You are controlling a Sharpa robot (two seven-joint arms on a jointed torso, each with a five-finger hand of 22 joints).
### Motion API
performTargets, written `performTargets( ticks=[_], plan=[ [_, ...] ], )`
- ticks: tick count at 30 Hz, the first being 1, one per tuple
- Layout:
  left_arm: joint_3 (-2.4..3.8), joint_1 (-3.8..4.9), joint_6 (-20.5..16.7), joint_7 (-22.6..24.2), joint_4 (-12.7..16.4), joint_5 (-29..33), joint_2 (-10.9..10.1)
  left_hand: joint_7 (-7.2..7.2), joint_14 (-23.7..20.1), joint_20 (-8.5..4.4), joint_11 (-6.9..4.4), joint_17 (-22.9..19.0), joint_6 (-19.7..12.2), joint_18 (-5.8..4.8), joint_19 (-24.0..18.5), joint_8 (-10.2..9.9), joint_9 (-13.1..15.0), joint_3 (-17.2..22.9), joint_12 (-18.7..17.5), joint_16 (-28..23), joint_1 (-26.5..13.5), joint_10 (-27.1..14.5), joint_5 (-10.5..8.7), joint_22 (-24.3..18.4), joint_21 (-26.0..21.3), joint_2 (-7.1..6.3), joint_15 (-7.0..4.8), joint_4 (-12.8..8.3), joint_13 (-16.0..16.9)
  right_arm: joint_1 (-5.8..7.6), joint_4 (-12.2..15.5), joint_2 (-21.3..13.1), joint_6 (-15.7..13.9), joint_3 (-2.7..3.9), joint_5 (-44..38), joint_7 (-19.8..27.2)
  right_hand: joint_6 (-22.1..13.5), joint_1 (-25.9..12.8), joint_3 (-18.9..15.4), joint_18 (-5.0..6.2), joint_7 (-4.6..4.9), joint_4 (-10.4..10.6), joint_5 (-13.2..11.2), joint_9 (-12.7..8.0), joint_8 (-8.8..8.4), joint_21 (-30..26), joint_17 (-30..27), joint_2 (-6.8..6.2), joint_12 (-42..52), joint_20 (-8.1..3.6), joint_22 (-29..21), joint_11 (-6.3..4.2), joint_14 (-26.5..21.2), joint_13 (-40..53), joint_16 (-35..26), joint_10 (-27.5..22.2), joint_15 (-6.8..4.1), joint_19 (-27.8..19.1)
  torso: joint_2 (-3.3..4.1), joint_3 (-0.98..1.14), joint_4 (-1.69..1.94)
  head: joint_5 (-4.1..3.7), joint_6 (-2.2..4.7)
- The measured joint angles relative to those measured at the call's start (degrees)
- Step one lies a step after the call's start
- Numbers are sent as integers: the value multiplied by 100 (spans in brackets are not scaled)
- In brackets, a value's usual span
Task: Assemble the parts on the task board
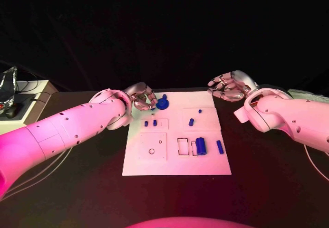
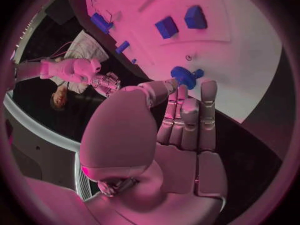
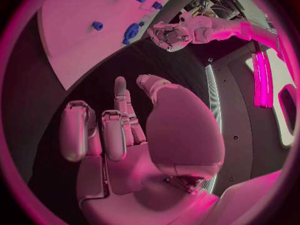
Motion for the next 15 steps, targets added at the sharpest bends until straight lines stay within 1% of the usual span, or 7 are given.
performTargets(
  ticks=[2, 4, 6, 7, 9, 10, 15],
  plan=[
    [0, -3, 15, 18, -35, -133, -13, -15, -75, -3, -20, -109, 18, 1, -86, -7, 0, 16, -48, -37, 30, 20, 0, -23, 0, 9, -3, -58, -36, 0, 3, -5, 0, 0, 0, 0, 0, 0, 0, 0, 0, 0, 0, 0, 0, 0, 0, 0, 0, 0, 0, 0, 0, 0, 0, 0, 0, 0, 0, 0, 1, 1, 10],
    [0, -7, 19, 62, -83, -286, -23, -15, -120, 3, -20, -195, 18, 0, -147, -18, -6, 18, -99, -46, 30, 20, 0, -38, 0, 9, 2, -70, -72, 0, 4, -10, 0, 0, 0, 0, 0, 0, 0, 0, 0, 0, 0, 0, 0, 0, 0, 0, 0, 0, 0, 0, 0, 0, 0, 0, 0, 0, 0, 1, 3, 3, 18],
    [-1, -11, 19, 125, -127, -421, -25, -31, -261, 10, -5, -346, 1, 0, -238, -81, -24, 28, -171, -120, 31, 5, 0, -10, 34, 8, 12, -120, -113, 0, 6, -11, 0, 0, -1, 0, 0, 0, 0, 0, 0, 0, 0, 0, 0, 0, 0, 0, 0, 0, 0, 0, 0, 0, 0, 0, 0, 0, 0, 1, 6, 7, 23],
    [-4, -13, 16, 184, -160, -520, -24, -58, -477, 19, 39, -626, -26, 0, -309, -116, -34, 32, -229, -230, 52, -40, 0, 38, 86, -14, 29, -167, -156, 0, 9, -11, 0, 0, -4, 0, 0, 0, 0, 0, 0, 0, 0, 0, 0, 0, 0, 0, 0, 0, -1, 0, 0, 0, 0, 0, 0, 0, 0, 1, 6, 9, 25],
    [-13, -16, 8, 284, -217, -675, -15, -93, -654, 39, 55, -855, 6, 0, -392, -117, -36, 50, -301, -328, 98, -102, 0, 100, 147, 31, 49, -209, -214, 0, 12, -11, 0, 0, -12, 0, 0, 0, 0, 0, 0, 0, 0, 0, 0, 0, 0, 0, 0, 0, -1, 0, 0, 0, 0, 0, 0, 0, 1, 1, 5, 16, 27],
    [-22, -17, 1, 355, -258, -781, -8, -122, -738, 50, 71, -963, 35, 0, -440, -117, -36, 56, -336, -371, 98, -116, 0, 137, 190, 31, 59, -239, -250, 0, 15, -11, 0, 0, -17, -1, 0, 0, 0, 0, 0, 0, 0, 0, 0, 0, 0, 0, 0, 0, -1, 0, 0, 0, 0, 0, 0, 0, 1, 1, 4, 19, 28],
    [-61, -35, -37, 599, -394, -1168, 13, -134, -806, 69, 71, -1101, 50, 0, -522, -140, -36, 31, -349, -393, 97, -116, 0, 201, 240, 31, 68, -262, -300, 0, 22, -12, -1, 0, -44, -1, 0, 0, 0, 0, 0, 0, 0, 0, 0, 0, 0, 0, 0, 0, -1, 1, 0, 0, 0, 0, 0, 0, 4, -2, -1, 30, 30]
  ],
)
